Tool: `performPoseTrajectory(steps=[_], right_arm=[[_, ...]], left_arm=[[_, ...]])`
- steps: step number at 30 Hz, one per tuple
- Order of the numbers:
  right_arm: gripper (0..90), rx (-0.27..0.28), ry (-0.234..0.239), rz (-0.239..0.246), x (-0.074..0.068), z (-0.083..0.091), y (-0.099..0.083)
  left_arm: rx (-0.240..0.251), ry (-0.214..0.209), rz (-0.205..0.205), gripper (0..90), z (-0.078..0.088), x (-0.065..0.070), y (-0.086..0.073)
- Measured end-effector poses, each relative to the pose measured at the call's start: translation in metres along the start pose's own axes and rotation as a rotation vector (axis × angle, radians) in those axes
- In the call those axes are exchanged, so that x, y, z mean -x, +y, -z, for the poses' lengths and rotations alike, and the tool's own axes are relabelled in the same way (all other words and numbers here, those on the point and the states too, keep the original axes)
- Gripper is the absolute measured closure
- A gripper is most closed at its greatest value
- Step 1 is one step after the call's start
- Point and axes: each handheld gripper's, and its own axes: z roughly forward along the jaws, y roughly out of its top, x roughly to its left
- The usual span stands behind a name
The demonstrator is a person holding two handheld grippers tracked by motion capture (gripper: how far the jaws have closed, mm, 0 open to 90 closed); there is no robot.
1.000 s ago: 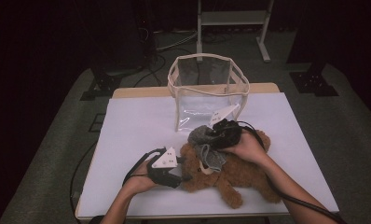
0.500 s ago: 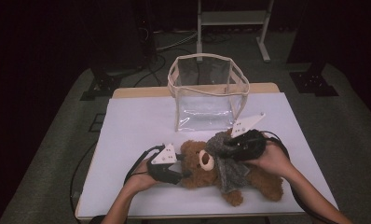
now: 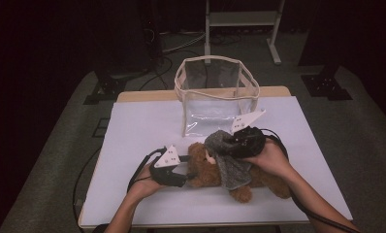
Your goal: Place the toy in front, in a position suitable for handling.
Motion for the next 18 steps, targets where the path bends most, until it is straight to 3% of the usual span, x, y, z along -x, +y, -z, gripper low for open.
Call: performPoseTrajectory(steps=[3, 6, 7, 13, 18], right_arm=[[67.7, 0.003, 0.01, 0.033, -0.003, -0.009, 0.014], [67.7, -0.024, 0.004, 0.069, -0.006, -0.021, 0.023], [67.7, -0.052, 0.001, 0.082, -0.007, -0.033, 0.028], [67.7, -0.076, 0.038, 0.065, -0.005, -0.06, 0.03], [67.6, -0.075, 0.074, 0.052, -0.007, -0.067, 0.027]], left_arm=[[0.0, -0.004, -0.011, 39.8, -0.002, 0.002, 0.001], [0.0, -0.003, -0.01, 39.6, -0.001, 0.002, 0.001], [-0.002, -0.005, -0.011, 38.2, 0.0, 0.001, 0.0], [0.024, 0.01, -0.001, 36.5, 0.021, -0.01, -0.002], [0.055, 0.018, 0.0, 35.3, 0.035, -0.015, -0.001]])
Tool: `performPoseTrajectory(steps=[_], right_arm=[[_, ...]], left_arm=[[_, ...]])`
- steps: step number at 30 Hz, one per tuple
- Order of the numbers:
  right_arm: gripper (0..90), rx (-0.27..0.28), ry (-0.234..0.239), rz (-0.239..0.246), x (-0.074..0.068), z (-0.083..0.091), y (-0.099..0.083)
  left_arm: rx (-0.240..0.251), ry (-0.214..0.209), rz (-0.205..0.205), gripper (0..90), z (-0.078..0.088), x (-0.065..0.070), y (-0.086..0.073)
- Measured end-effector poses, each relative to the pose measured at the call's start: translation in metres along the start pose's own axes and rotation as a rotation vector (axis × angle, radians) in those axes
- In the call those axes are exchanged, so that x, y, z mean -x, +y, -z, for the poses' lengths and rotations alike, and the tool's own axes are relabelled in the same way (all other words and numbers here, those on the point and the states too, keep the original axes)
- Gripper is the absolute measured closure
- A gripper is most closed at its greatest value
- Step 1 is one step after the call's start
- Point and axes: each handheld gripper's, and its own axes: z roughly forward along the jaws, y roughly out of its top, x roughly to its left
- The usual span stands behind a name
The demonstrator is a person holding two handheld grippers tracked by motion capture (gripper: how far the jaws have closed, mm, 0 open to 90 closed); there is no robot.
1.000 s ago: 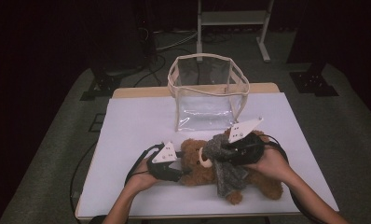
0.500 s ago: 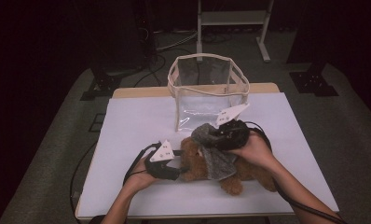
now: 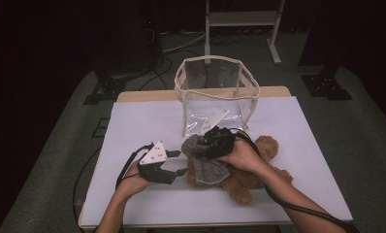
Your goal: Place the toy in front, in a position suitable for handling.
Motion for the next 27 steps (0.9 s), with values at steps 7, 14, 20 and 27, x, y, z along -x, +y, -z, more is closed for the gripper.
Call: performPoseTrajectory(steps=[7, 14, 20, 27], right_arm=[[67.6, 0.01, -0.011, 0.012, 0.001, 0.02, -0.003], [67.5, 0.043, -0.028, 0.0, 0.002, 0.044, -0.015], [67.5, 0.07, 0.008, -0.01, 0.001, 0.029, -0.016], [67.5, 0.101, -0.007, -0.043, 0.005, 0.052, -0.025]], left_arm=[[-0.002, -0.014, -0.011, 34.6, 0.003, 0.001, 0.001], [-0.007, -0.03, -0.013, 34.1, 0.0, 0.002, 0.001], [-0.002, -0.039, -0.015, 34.1, -0.001, 0.003, 0.002], [-0.005, -0.048, -0.015, 33.4, -0.002, 0.003, 0.001]])
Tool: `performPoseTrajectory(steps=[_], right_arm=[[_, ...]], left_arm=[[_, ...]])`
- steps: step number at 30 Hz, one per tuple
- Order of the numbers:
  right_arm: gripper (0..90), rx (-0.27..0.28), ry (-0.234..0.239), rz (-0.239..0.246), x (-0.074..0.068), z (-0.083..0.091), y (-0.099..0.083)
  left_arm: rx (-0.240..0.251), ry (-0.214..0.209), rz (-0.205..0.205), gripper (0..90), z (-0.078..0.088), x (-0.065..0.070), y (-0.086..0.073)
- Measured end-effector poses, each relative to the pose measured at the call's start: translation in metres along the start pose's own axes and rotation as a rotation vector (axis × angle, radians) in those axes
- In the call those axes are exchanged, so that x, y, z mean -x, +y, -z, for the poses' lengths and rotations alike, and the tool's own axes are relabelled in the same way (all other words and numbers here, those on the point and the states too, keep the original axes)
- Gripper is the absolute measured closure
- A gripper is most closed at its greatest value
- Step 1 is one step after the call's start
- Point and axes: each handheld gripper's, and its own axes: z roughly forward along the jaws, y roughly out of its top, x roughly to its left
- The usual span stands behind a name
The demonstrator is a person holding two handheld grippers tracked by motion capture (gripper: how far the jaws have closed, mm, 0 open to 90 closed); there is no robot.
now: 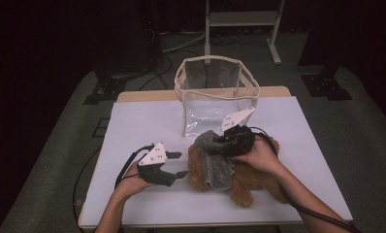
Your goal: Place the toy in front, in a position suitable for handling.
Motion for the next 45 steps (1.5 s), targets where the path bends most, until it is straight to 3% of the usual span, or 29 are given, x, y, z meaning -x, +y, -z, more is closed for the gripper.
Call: performPoseTrajectory(steps=[3, 4, 7, 8, 10, 11, 12, 13, 14, 15, 16, 20, 25, 26, 27, 29, 30, 35, 39, 40, 45], right_arm=[[67.5, 0.013, -0.012, -0.018, 0.002, 0.012, -0.004], [67.5, 0.029, -0.033, -0.031, 0.005, 0.026, -0.008], [67.5, 0.045, -0.049, -0.043, 0.007, 0.04, -0.013], [67.5, 0.066, -0.069, -0.053, 0.009, 0.058, -0.02], [67.5, 0.074, -0.075, -0.057, 0.01, 0.065, -0.022], [67.5, 0.081, -0.088, -0.063, 0.01, 0.073, -0.026], [67.5, 0.098, -0.115, -0.078, 0.012, 0.093, -0.035], [67.5, 0.098, -0.115, -0.078, 0.012, 0.093, -0.035], [67.5, 0.107, -0.144, -0.091, 0.012, 0.109, -0.042], [67.5, 0.107, -0.144, -0.091, 0.012, 0.109, -0.042], [67.5, 0.111, -0.176, -0.106, 0.012, 0.128, -0.05], [67.5, 0.1, -0.217, -0.121, 0.013, 0.148, -0.063], [67.5, 0.075, -0.218, -0.151, 0.015, 0.142, -0.076], [67.5, 0.068, -0.21, -0.158, 0.017, 0.136, -0.079], [67.5, 0.056, -0.18, -0.174, 0.022, 0.118, -0.083], [67.5, 0.053, -0.167, -0.177, 0.023, 0.111, -0.084], [67.5, 0.047, -0.141, -0.179, 0.027, 0.093, -0.085], [67.5, 0.083, -0.099, -0.2, 0.029, 0.071, -0.088], [67.4, 0.117, -0.054, -0.227, 0.022, 0.068, -0.098], [67.3, 0.143, -0.028, -0.231, 0.014, 0.067, -0.107], [67.4, 0.182, -0.016, -0.225, -0.005, 0.071, -0.121]], left_arm=[[-0.008, -0.005, -0.001, 33.0, -0.002, 0.001, 0.0], [-0.006, -0.011, 0.006, 32.7, -0.003, 0.001, 0.0], [-0.003, -0.016, 0.007, 32.7, -0.005, 0.002, 0.0], [-0.001, -0.018, 0.009, 32.7, -0.005, 0.002, 0.0], [-0.001, -0.022, 0.015, 32.7, -0.006, 0.002, 0.001], [0.0, -0.024, 0.018, 32.7, -0.007, 0.002, 0.001], [-0.006, -0.026, 0.022, 32.7, -0.008, 0.001, 0.0], [-0.006, -0.026, 0.022, 32.6, -0.008, 0.001, 0.0], [-0.006, -0.026, 0.023, 32.6, -0.009, 0.001, 0.0], [-0.005, -0.026, 0.023, 32.6, -0.01, 0.001, 0.0], [-0.007, -0.03, 0.02, 32.6, -0.01, 0.002, 0.001], [0.004, -0.039, 0.024, 32.0, -0.011, 0.003, 0.002], [0.011, -0.046, 0.024, 31.5, -0.012, 0.004, 0.003], [0.009, -0.046, 0.02, 31.5, -0.013, 0.004, 0.004], [0.012, -0.047, 0.023, 31.1, -0.013, 0.004, 0.004], [0.011, -0.049, 0.017, 30.7, -0.013, 0.004, 0.004], [0.016, -0.05, 0.021, 29.9, -0.014, 0.005, 0.004], [0.026, -0.05, 0.024, 27.4, -0.014, 0.005, 0.006], [0.038, -0.059, 0.018, 20.4, -0.019, 0.008, 0.012], [0.049, -0.066, 0.01, 19.8, -0.023, 0.01, 0.018], [0.067, -0.113, -0.005, 19.2, -0.035, 0.017, 0.03]])
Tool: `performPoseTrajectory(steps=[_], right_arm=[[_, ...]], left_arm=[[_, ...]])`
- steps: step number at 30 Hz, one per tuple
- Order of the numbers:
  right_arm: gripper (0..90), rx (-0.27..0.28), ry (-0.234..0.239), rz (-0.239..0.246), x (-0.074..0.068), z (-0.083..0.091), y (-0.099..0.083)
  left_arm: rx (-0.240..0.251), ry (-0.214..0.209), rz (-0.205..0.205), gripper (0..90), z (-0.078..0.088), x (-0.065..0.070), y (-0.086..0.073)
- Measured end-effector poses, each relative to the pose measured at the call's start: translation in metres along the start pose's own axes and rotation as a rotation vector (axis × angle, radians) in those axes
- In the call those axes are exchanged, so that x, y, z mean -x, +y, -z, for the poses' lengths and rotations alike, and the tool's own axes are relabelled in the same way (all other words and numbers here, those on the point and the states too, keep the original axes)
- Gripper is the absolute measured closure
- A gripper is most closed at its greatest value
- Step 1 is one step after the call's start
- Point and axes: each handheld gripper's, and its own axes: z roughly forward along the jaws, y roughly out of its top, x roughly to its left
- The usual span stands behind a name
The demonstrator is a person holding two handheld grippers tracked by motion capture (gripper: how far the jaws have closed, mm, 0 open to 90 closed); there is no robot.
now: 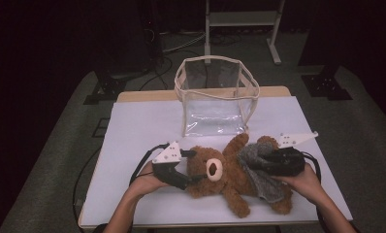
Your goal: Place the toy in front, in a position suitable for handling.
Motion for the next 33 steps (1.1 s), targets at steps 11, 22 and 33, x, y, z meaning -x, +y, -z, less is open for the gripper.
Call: performPoseTrajectory(steps=[11, 22, 33], right_arm=[[66.9, 0.027, -0.105, 0.059, 0.002, 0.012, 0.021], [67.0, 0.062, -0.101, 0.032, -0.002, 0.002, -0.011], [67.2, 0.066, -0.113, 0.063, -0.026, 0.011, -0.031]], left_arm=[[-0.048, -0.036, -0.047, 19.9, -0.015, 0.009, -0.001], [-0.002, -0.035, 0.052, 8.7, -0.007, 0.002, -0.005], [-0.05, -0.047, 0.141, 2.8, -0.012, -0.001, -0.008]])
